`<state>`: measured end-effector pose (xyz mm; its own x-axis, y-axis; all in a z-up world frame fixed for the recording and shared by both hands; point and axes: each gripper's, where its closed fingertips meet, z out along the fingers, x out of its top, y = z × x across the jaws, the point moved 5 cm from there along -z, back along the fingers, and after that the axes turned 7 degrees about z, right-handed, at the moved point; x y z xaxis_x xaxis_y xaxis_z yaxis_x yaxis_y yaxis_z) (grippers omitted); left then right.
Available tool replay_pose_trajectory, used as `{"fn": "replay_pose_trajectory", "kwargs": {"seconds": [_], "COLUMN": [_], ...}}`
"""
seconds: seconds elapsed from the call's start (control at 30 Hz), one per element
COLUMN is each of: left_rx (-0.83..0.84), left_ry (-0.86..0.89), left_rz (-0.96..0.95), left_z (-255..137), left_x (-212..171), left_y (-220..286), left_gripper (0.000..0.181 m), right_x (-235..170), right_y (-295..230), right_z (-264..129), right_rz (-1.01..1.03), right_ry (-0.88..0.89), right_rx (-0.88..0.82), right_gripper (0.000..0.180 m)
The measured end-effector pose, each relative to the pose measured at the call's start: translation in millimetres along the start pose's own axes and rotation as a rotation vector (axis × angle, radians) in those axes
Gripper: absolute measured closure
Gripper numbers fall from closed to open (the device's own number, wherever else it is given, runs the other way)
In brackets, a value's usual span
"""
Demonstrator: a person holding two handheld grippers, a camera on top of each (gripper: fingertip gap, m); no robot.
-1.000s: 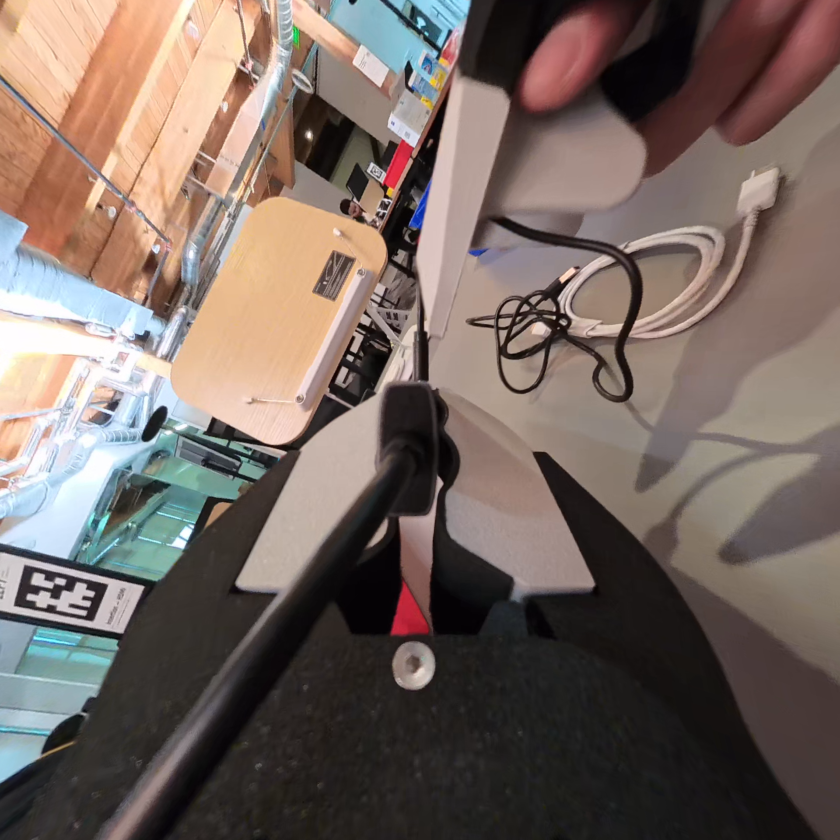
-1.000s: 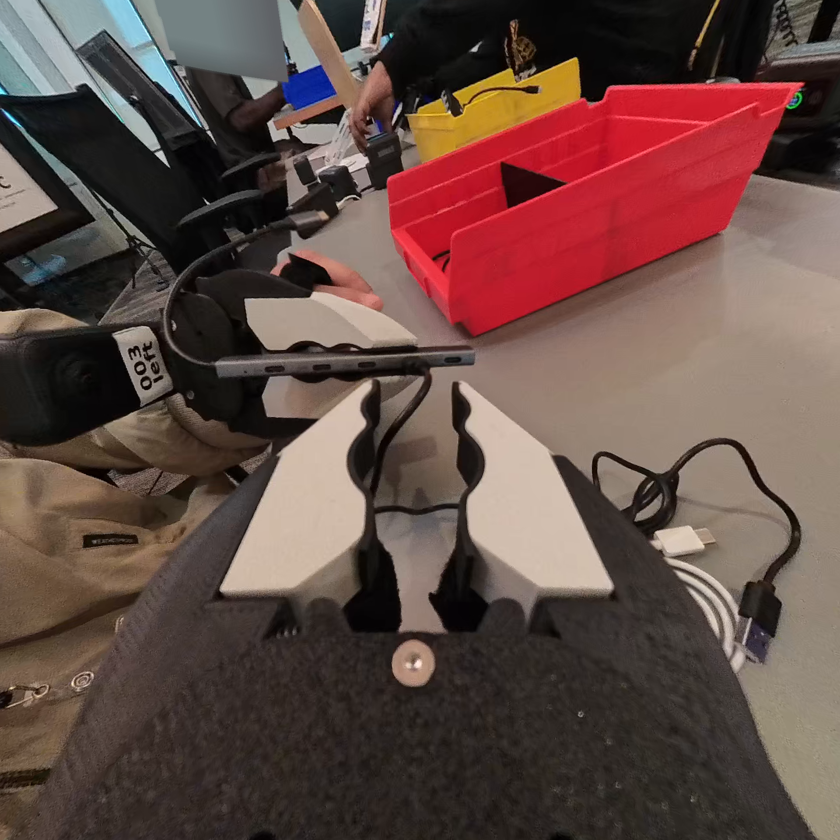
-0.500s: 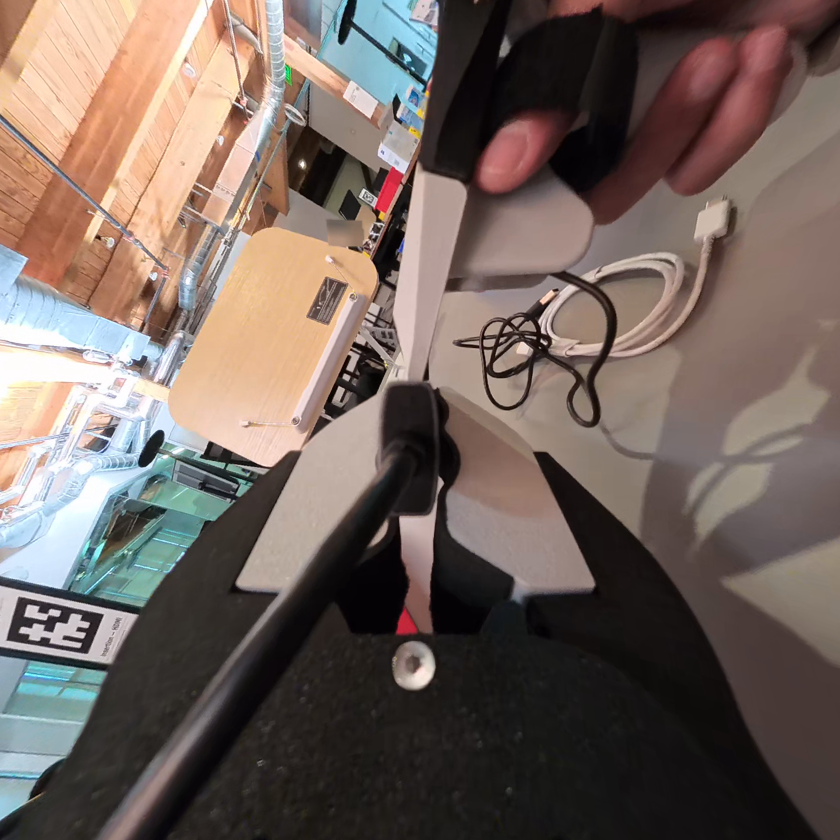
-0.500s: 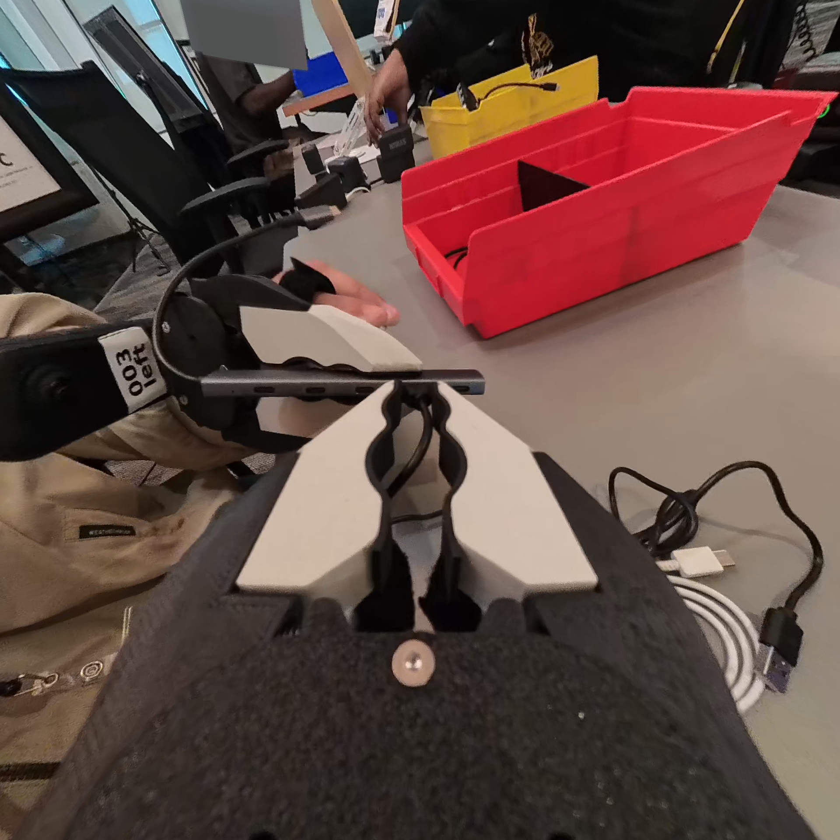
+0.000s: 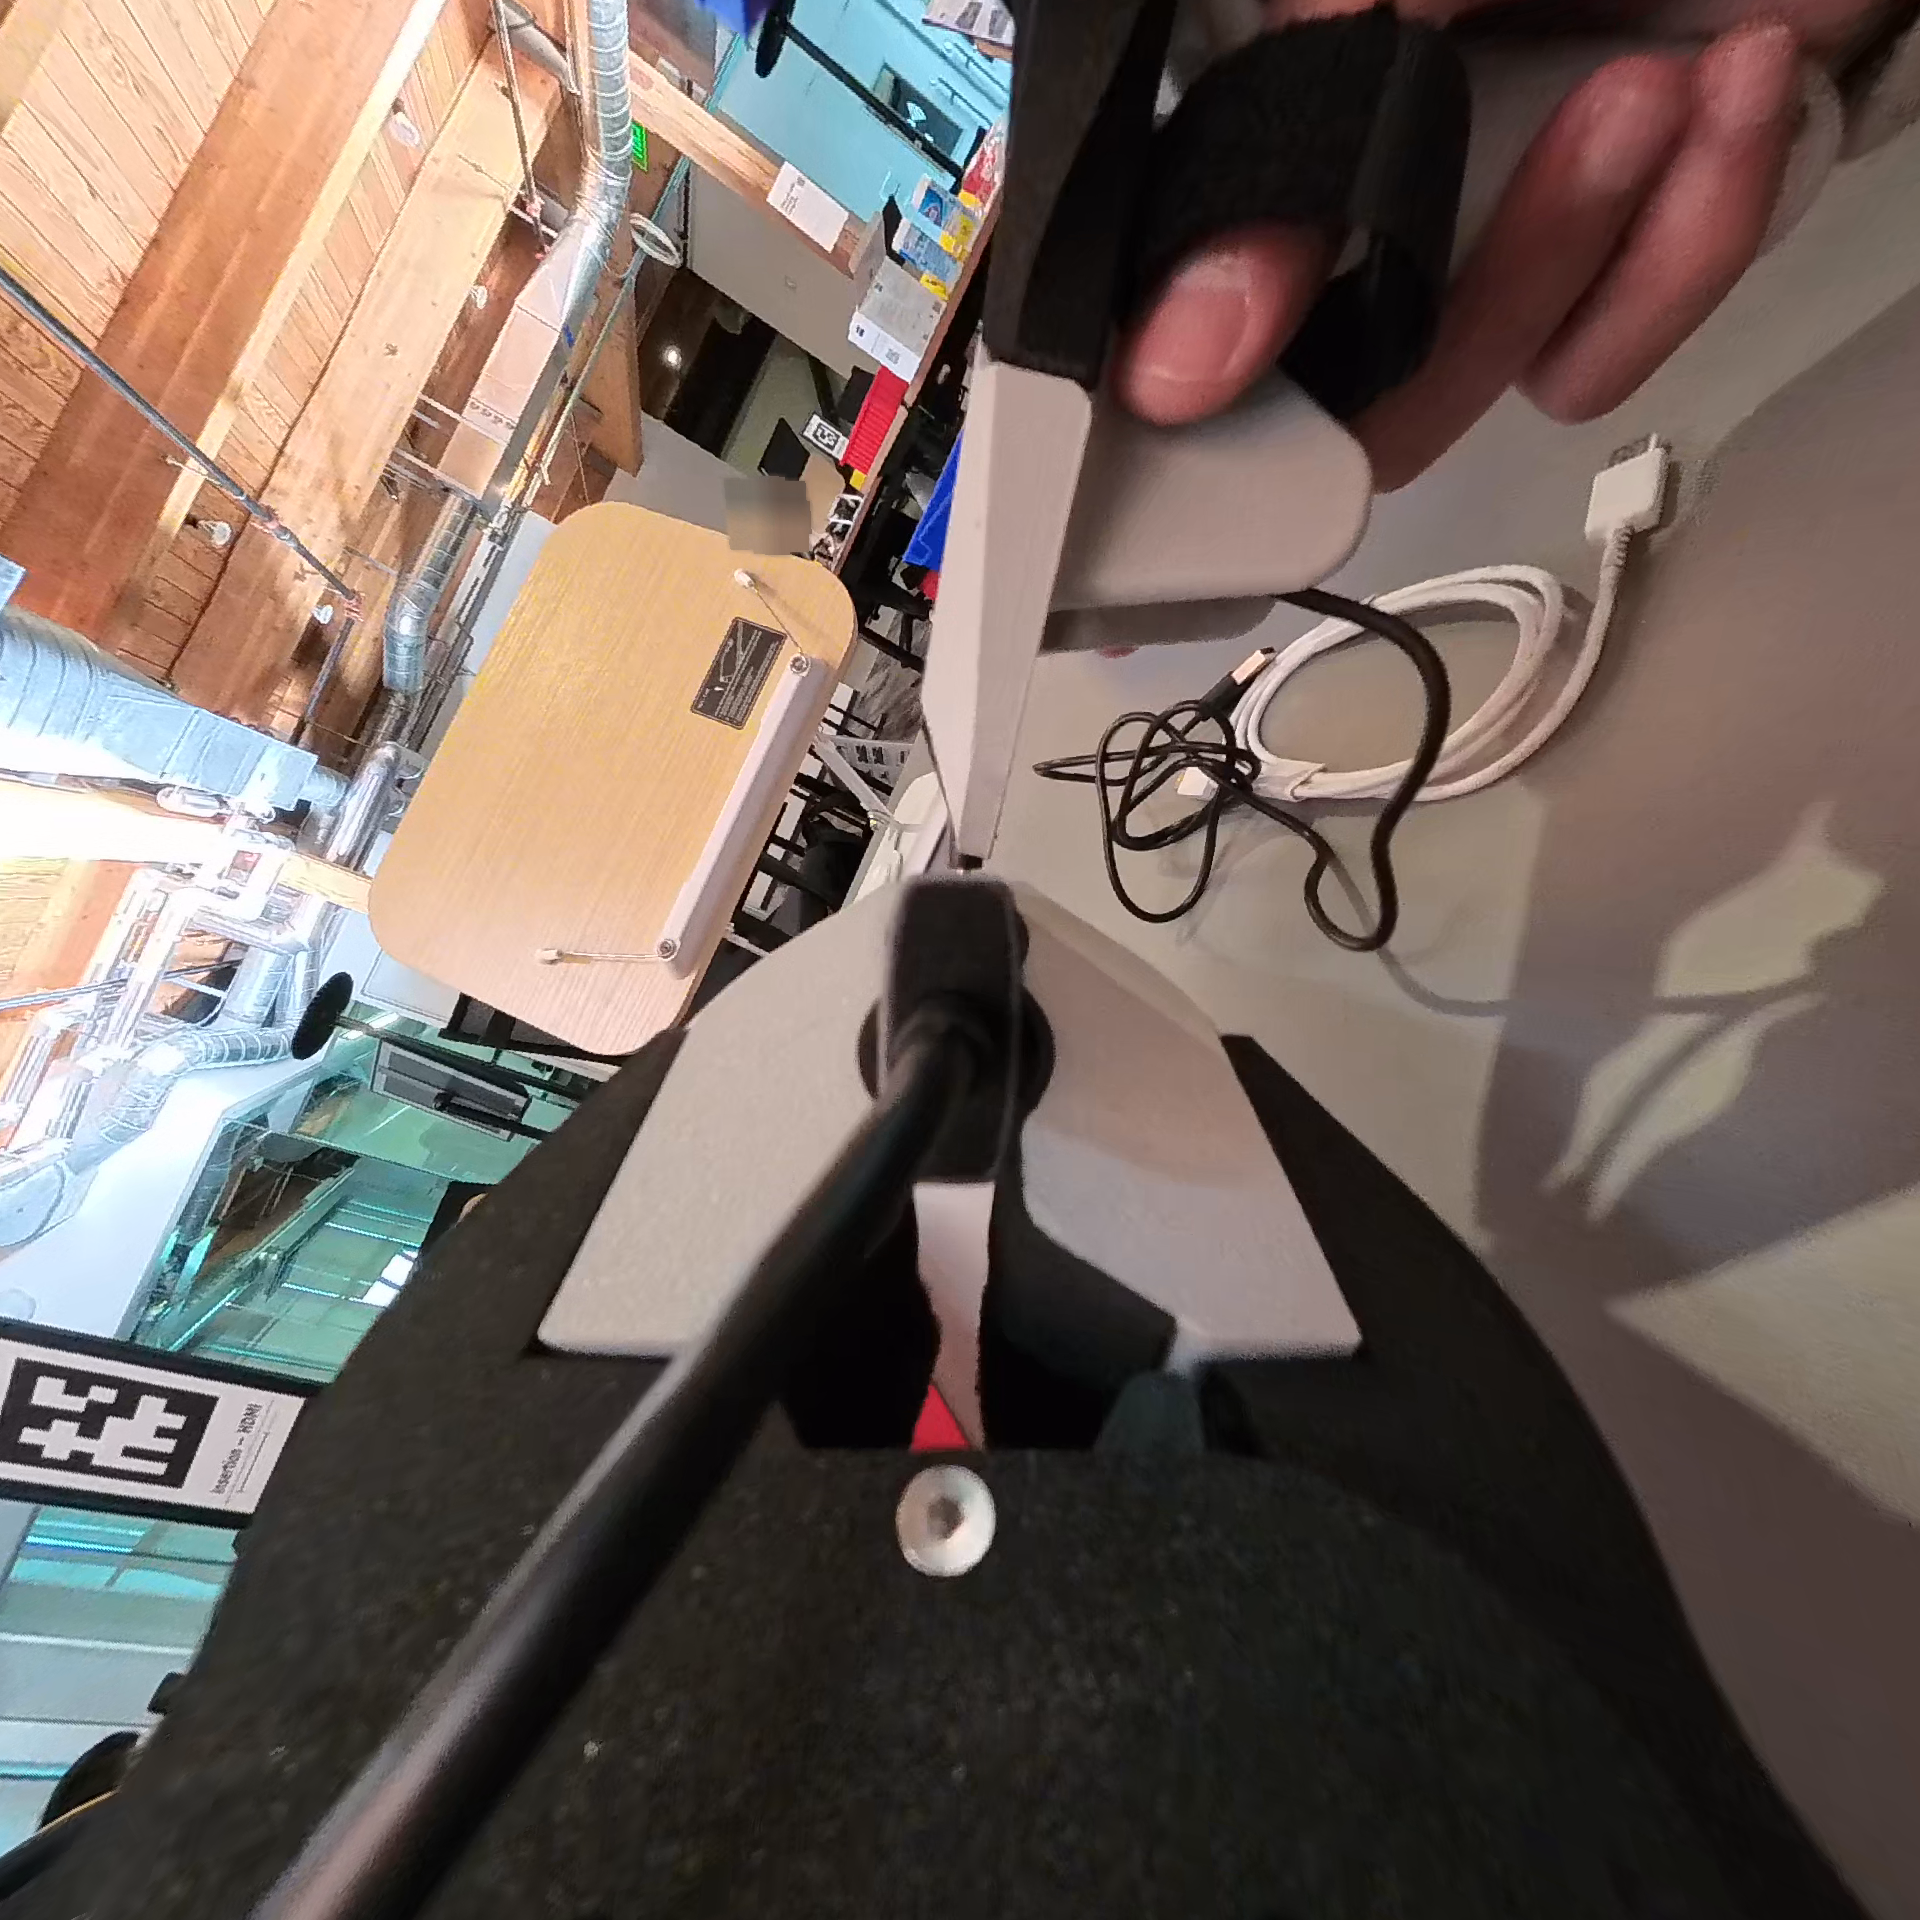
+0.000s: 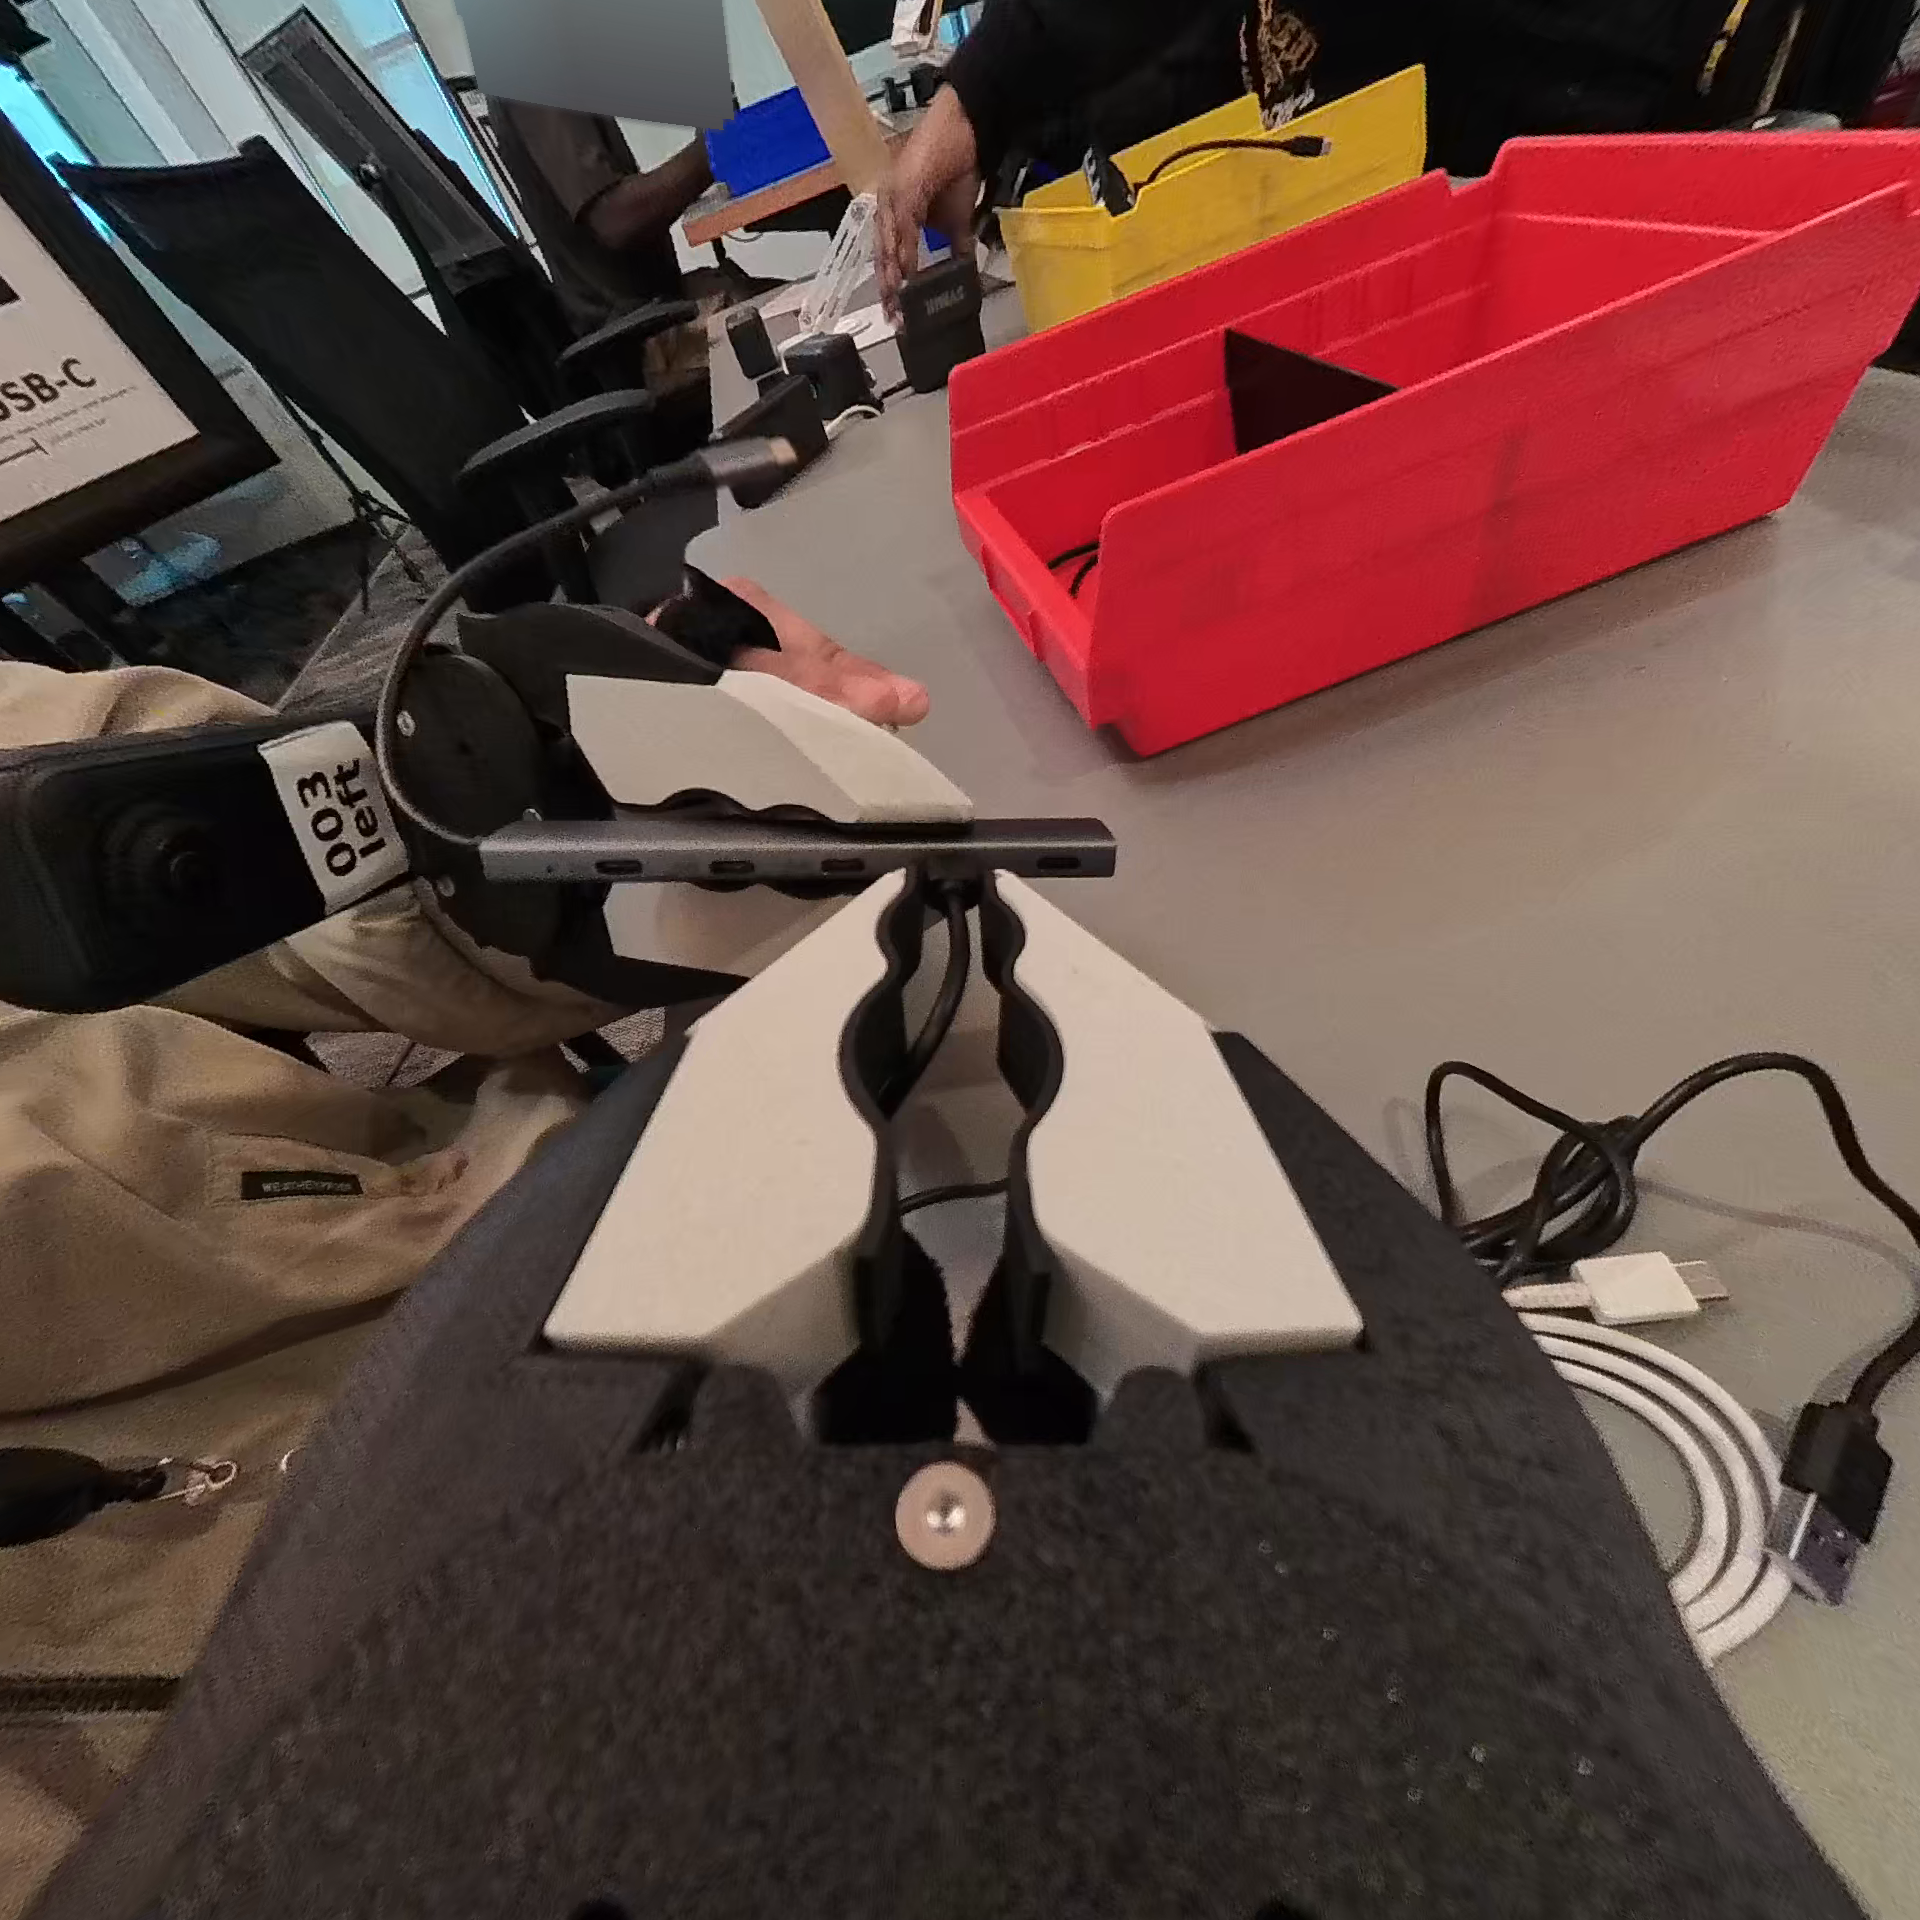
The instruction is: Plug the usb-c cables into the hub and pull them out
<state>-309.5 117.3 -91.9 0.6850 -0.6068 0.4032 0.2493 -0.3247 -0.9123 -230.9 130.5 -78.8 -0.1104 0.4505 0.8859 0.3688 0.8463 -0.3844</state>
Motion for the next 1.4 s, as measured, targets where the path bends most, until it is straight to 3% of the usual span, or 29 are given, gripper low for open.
{"fn": "replay_pose_trajectory", "kwargs": {"seconds": [0.53,0.67,0.73,0.77,0.93,1.13,1.27,1.4], "left_rx": [-0.003,-0.002,0.064,0.101,0.260,0.231,0.188,0.159], "left_ry": [-0.017,-0.045,-0.115,-0.145,-0.307,-0.314,-0.292,-0.280], "left_rz": [0.002,-0.159,-0.147,-0.144,-0.317,-0.351,-0.337,-0.368], "left_z": [1,6,4,1,-24,-16,-5,4], "left_x": [-3,-10,-23,-30,-74,-76,-68,-69], "left_y": [-1,-6,-17,-24,-60,-58,-49,-46], "left_gripper": [0.171,0.170,0.170,0.170,0.170,0.171,0.171,0.171], "right_x": [1,5,12,17,27,-57,-64,-75], "right_y": [6,9,10,12,31,44,36,32], "right_z": [7,9,-1,-13,-81,-82,-73,-43], "right_rz": [0.066,0.061,0.016,-0.001,0.005,-0.068,0.000,-0.030], "right_ry": [-0.014,0.007,-0.001,0.017,0.147,-0.243,-0.279,-0.327], "right_rx": [0.069,0.005,-0.036,-0.062,-0.217,-0.332,-0.311,-0.432], "right_gripper": [0.170,0.167,0.140,0.136,0.139,0.144,0.135,0.134]}}
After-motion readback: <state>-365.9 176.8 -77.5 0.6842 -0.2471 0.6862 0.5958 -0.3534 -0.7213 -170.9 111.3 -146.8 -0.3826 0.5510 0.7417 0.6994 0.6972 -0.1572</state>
